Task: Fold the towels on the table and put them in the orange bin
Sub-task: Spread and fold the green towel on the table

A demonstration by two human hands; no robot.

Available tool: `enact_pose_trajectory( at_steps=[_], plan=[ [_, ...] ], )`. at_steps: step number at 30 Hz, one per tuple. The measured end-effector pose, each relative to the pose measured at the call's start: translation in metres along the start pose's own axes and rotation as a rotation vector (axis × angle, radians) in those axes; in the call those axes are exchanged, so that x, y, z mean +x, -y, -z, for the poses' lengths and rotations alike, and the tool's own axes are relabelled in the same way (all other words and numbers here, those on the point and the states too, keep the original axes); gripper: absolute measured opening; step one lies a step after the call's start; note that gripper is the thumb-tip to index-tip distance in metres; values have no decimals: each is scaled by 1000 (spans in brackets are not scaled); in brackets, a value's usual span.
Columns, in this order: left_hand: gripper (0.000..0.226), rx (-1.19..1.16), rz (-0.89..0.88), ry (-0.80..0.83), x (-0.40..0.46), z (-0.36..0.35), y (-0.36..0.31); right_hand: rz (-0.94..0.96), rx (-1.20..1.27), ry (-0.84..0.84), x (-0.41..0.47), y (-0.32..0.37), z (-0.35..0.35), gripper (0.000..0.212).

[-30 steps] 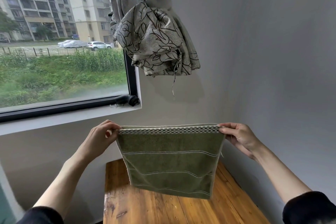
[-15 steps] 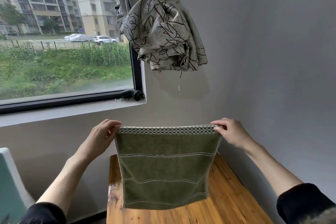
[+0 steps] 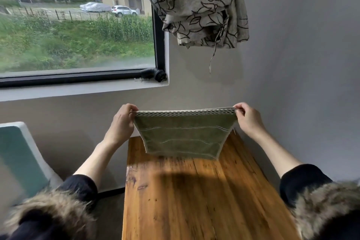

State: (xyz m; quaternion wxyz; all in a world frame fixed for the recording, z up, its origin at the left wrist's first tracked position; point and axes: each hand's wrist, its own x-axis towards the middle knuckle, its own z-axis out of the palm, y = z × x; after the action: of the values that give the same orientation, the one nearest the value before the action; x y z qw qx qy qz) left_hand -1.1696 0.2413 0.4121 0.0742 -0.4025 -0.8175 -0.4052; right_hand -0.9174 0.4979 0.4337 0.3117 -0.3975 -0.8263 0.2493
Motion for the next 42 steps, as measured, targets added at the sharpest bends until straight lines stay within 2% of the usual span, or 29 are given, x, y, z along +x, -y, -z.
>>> enact_pose_trajectory(
  at_steps=[3, 6, 10, 15, 18, 22, 30, 35, 42],
  plan=[
    [20, -14, -15, -20, -36, -9, 13, -22, 107, 20, -27, -18, -10, 17],
    [20, -12, -9, 73, -87, -23, 32, -40, 143, 93, -67, -50, -25, 13],
    [21, 0, 127, 318, -165, -45, 59, -125, 38, 288, -133, -105, -50, 11],
    [22, 36, 346, 741, -252, -62, 79, -279, -106, 671, -204, -154, -65, 9],
    [17, 31, 433, 845, -287, -64, 79, -375, -106, 840, -228, -167, -62, 9],
    [14, -77, 524, 812, -302, -68, 73, -460, -45, 848, -237, -173, -60, 9],
    [14, -180, 573, 498, -281, -90, 87, -680, 201, 626, -219, -174, -94, 19],
    [11, -218, 600, 490, -250, -116, 113, -677, 194, 527, -198, -178, -126, 23],
    [12, -181, 621, 517, -221, -148, 143, -684, 121, 489, -176, -188, -164, 27]
  ],
)
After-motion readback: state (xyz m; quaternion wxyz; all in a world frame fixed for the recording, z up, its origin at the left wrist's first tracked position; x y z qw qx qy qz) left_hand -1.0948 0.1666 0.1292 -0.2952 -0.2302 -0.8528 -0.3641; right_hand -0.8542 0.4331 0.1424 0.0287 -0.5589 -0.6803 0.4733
